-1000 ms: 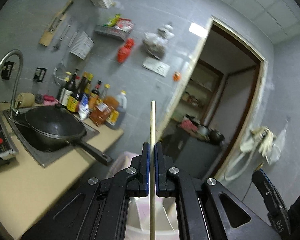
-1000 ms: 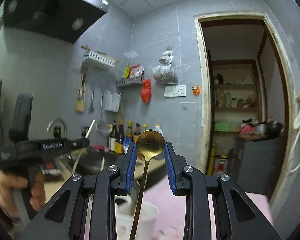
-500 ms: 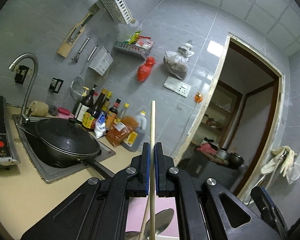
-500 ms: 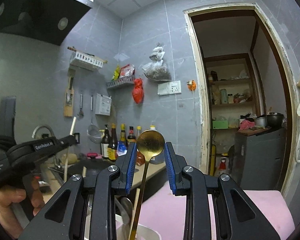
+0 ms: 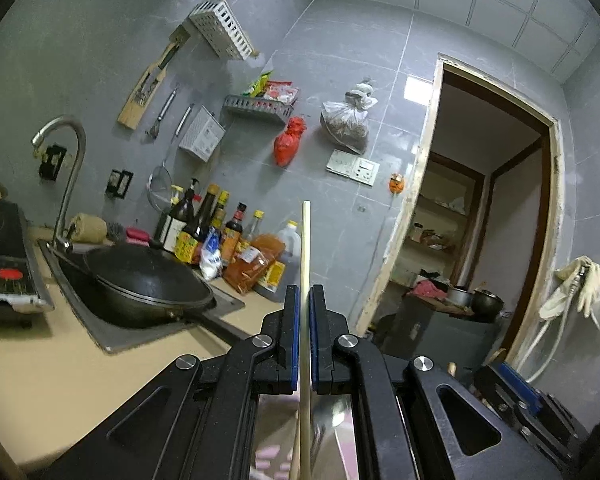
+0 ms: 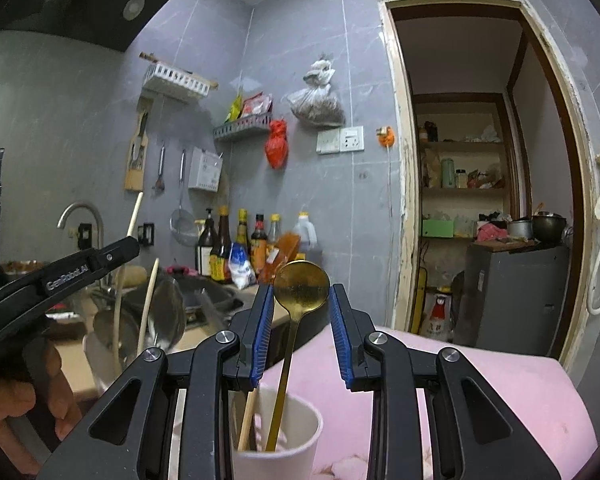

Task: Organize utensils
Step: 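Carry the gold spoon and chopstick up over the white holder with both tools, then lower both utensils into the holder and open both tools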

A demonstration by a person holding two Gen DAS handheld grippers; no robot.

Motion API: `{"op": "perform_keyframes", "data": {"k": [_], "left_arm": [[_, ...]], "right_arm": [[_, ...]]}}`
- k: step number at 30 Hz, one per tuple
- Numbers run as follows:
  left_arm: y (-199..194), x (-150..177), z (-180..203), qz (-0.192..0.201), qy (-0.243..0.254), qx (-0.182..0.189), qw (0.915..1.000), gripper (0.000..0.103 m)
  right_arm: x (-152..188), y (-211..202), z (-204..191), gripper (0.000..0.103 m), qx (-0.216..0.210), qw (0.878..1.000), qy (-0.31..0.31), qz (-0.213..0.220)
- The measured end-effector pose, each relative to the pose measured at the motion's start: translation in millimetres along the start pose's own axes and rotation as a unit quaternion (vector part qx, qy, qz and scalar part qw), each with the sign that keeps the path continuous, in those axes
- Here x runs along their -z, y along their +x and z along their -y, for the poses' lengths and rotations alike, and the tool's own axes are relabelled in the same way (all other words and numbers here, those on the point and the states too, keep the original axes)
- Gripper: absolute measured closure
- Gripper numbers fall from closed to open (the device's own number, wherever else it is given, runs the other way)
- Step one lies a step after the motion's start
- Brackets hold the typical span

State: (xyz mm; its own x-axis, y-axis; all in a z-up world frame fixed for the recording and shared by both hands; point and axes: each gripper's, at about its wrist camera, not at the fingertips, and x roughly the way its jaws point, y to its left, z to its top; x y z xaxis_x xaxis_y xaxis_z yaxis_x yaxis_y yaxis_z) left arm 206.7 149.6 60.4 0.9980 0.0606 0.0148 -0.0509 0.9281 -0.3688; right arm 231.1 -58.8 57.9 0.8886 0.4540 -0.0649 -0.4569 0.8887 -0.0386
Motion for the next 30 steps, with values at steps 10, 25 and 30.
{"op": "perform_keyframes", "data": {"k": [10, 25, 30], "left_arm": [[-8, 16, 10, -0.059, 0.054, 0.022, 0.9966, 0.097], [-47, 3, 43, -0.124, 0.081, 0.049, 0.9878, 0.035], [-54, 18, 65, -0.158, 0.106, 0.058, 0.9801, 0.022]], "right_arm": [[10, -4, -2, 0.062, -0.018, 0.999, -0.003, -0.029], [-13, -56, 29, 0.010, 0.016, 1.000, 0.011, -0.022], [-12, -89, 49, 0.000, 0.037, 0.999, 0.012, -0.027]]}}
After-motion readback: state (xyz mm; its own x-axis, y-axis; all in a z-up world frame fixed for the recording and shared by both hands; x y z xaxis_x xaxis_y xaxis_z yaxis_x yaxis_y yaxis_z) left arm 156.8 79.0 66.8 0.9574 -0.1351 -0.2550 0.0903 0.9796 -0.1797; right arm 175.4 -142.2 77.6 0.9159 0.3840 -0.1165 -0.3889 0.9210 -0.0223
